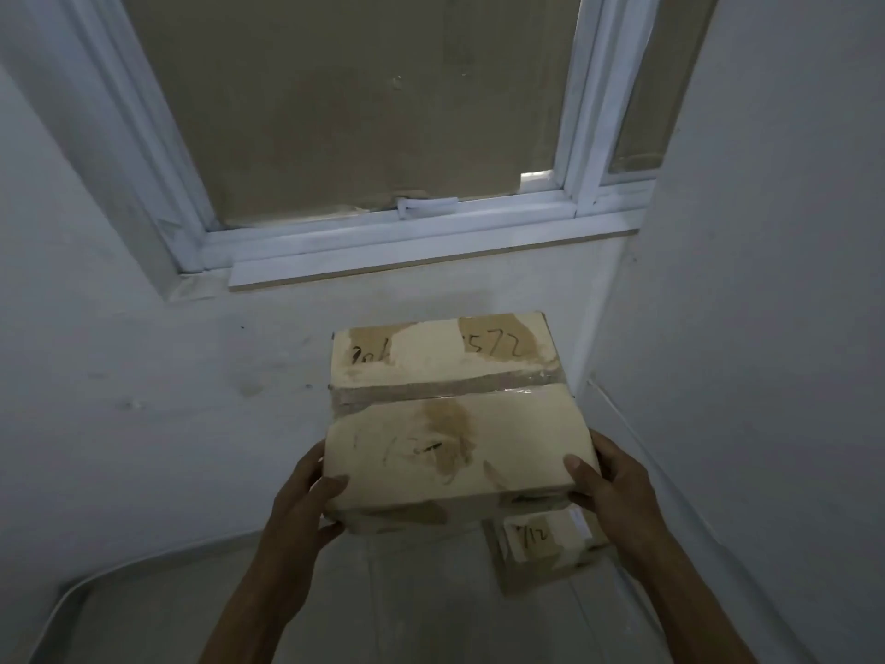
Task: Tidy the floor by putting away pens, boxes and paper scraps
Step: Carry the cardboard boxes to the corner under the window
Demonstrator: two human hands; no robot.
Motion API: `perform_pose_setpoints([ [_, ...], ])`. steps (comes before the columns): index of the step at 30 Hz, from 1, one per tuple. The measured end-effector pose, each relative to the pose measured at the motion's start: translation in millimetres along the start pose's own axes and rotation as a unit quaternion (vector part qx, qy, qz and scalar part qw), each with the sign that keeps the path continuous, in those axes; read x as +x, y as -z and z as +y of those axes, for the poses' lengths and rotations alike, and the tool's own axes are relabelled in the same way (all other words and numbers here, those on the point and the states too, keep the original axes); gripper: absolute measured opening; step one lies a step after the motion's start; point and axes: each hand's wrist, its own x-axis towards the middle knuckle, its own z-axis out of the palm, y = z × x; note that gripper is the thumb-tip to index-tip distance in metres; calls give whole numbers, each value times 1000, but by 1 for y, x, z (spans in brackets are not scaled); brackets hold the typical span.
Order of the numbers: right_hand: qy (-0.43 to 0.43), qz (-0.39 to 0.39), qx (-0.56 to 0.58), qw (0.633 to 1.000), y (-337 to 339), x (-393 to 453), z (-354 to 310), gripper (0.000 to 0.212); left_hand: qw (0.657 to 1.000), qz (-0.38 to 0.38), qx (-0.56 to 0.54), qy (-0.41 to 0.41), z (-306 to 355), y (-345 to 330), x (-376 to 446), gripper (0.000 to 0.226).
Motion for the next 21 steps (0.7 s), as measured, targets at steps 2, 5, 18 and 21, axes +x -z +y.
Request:
perform_pose_setpoints([
  [2, -7, 2, -3, 1000, 16, 15, 2, 32, 1000, -9, 2, -2, -1, -21, 8, 40],
  [5, -21, 5, 3, 1000, 38, 30, 9, 34, 1000, -21, 7, -4, -1, -47, 11, 39],
  [18, -107, 39, 12, 993, 132, 118, 54, 40, 998, 49, -9, 28, -37, -186, 14, 31],
  [21, -126, 78, -4, 989, 146, 147, 92, 40, 997, 48, -18, 58, -67, -218, 35, 24],
])
